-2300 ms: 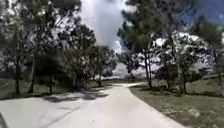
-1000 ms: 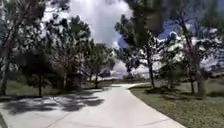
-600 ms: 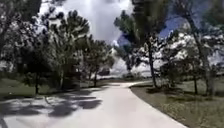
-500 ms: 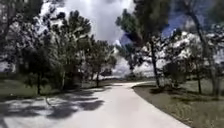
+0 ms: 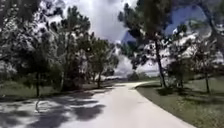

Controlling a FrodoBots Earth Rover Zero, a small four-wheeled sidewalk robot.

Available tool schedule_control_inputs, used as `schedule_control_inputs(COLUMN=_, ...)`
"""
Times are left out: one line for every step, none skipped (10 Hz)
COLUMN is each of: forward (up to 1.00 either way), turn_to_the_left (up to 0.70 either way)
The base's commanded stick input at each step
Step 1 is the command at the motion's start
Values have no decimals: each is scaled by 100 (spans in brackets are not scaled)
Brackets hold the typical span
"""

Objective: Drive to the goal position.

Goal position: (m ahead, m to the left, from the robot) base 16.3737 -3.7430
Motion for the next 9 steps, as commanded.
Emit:
schedule_control_inputs(forward=85, turn_to_the_left=0)
schedule_control_inputs(forward=85, turn_to_the_left=0)
schedule_control_inputs(forward=85, turn_to_the_left=0)
schedule_control_inputs(forward=85, turn_to_the_left=0)
schedule_control_inputs(forward=85, turn_to_the_left=0)
schedule_control_inputs(forward=85, turn_to_the_left=0)
schedule_control_inputs(forward=85, turn_to_the_left=0)
schedule_control_inputs(forward=85, turn_to_the_left=0)
schedule_control_inputs(forward=85, turn_to_the_left=0)
